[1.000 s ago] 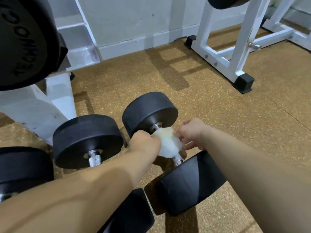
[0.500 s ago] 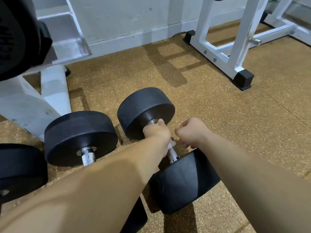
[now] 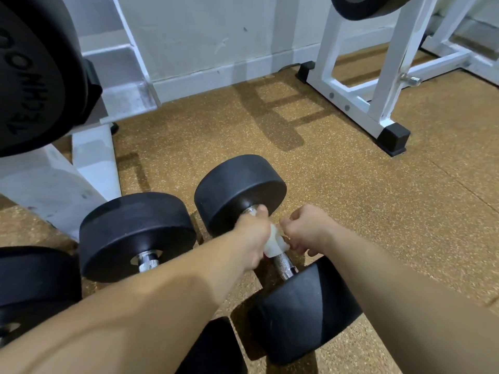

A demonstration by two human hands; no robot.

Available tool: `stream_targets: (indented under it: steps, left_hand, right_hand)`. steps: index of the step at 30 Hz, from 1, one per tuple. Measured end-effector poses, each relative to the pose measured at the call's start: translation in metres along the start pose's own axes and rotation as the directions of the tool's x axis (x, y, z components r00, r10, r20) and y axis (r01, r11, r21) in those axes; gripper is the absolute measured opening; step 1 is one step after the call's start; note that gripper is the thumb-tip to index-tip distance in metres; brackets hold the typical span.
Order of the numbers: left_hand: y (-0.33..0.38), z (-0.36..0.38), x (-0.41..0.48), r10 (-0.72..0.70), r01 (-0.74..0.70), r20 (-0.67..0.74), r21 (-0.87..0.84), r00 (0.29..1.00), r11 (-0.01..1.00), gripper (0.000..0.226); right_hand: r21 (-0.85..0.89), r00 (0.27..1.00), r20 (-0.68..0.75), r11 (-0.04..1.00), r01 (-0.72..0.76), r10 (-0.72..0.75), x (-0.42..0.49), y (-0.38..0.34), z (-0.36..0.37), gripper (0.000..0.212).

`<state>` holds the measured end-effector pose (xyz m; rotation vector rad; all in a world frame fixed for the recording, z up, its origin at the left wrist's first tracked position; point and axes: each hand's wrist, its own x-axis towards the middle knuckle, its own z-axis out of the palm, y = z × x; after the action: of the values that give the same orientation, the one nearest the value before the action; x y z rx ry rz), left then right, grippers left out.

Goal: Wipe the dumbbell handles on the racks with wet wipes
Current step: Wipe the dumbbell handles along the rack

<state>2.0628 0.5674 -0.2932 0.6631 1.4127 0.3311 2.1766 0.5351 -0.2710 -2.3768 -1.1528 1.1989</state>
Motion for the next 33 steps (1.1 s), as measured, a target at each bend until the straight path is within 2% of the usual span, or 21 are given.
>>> stream_targets:
  steps: [1,3,6,9,12,15,18,21,23,25,26,28,30,31,33]
  left_hand:
    - [0.003,0.0,0.007,0.015,-0.016,-0.041,-0.025,0.999,1.0,0.048]
    - [-0.001,0.003,0.006,0.044,-0.037,-0.102,0.074,0.994,0.997,0.062]
    - [-0.022,0.004,-0.002,0.041,-0.024,-0.079,0.205,0.996,0.978,0.069]
    - [-0.036,0.002,-0.01,0.011,-0.009,-0.006,0.296,1.0,0.955,0.054]
    - [-0.019,-0.002,-0.002,-0.024,0.015,0.079,0.118,0.997,0.993,0.034]
    - [0.003,-0.003,0.014,0.008,-0.008,-0.002,-0.009,1.0,1.0,0.05]
    - [-0.009,0.006,0.018,0.029,-0.02,-0.126,0.072,0.992,0.997,0.075]
    - [-0.035,0.008,-0.001,0.056,-0.028,-0.103,0.253,0.993,0.967,0.069]
    - [-0.04,0.004,-0.005,0.031,-0.019,-0.036,0.296,0.999,0.955,0.063]
    - [-0.03,0.001,0.004,0.014,-0.026,0.047,0.276,0.999,0.961,0.056]
    - [-0.024,-0.001,0.012,0.004,-0.013,0.037,0.243,0.999,0.97,0.061]
    - [-0.011,-0.002,0.028,0.0,0.006,-0.051,0.128,0.999,0.992,0.075]
    - [-0.001,0.004,0.026,0.023,-0.015,-0.115,0.07,0.993,0.997,0.069]
    - [0.003,0.005,0.02,0.05,-0.039,-0.14,0.074,0.989,0.996,0.063]
    - [-0.001,0.005,0.018,0.068,-0.052,-0.15,0.11,0.986,0.993,0.064]
  right_hand:
    - [0.022,1.0,-0.013,1.0,0.003,-0.002,-0.001,0.001,-0.001,0.042]
    - [0.063,0.998,-0.063,0.998,0.008,-0.004,-0.001,0.004,-0.003,0.042]
    - [0.082,0.995,-0.097,0.997,-0.001,0.009,0.0,0.005,-0.005,0.042]
    - [0.072,0.997,-0.066,0.997,-0.027,0.032,0.0,0.0,-0.004,0.046]
    - [0.0,0.998,0.005,0.998,-0.061,0.061,0.0,-0.005,-0.002,0.049]
    - [-0.012,0.998,0.011,0.998,-0.065,0.065,0.003,-0.001,-0.001,0.05]
    - [0.04,0.997,-0.047,0.997,-0.064,0.065,0.007,0.004,-0.002,0.05]
    - [0.039,0.997,-0.047,0.998,-0.055,0.057,0.01,0.006,0.0,0.052]
    - [0.023,0.998,-0.02,0.998,-0.064,0.065,0.01,0.004,0.0,0.052]
    - [-0.013,0.996,0.03,0.996,-0.083,0.083,0.01,0.001,0.0,0.053]
    - [-0.031,0.995,0.052,0.996,-0.087,0.088,0.009,0.0,0.0,0.053]
    - [-0.049,0.994,0.066,0.995,-0.081,0.084,0.007,-0.002,0.0,0.053]
    - [-0.033,0.997,0.033,0.997,-0.074,0.075,0.008,0.0,-0.002,0.05]
    - [-0.015,0.997,0.009,0.997,-0.075,0.075,0.008,0.001,-0.003,0.048]
    - [0.045,0.996,-0.042,0.996,-0.081,0.083,0.008,0.003,-0.007,0.047]
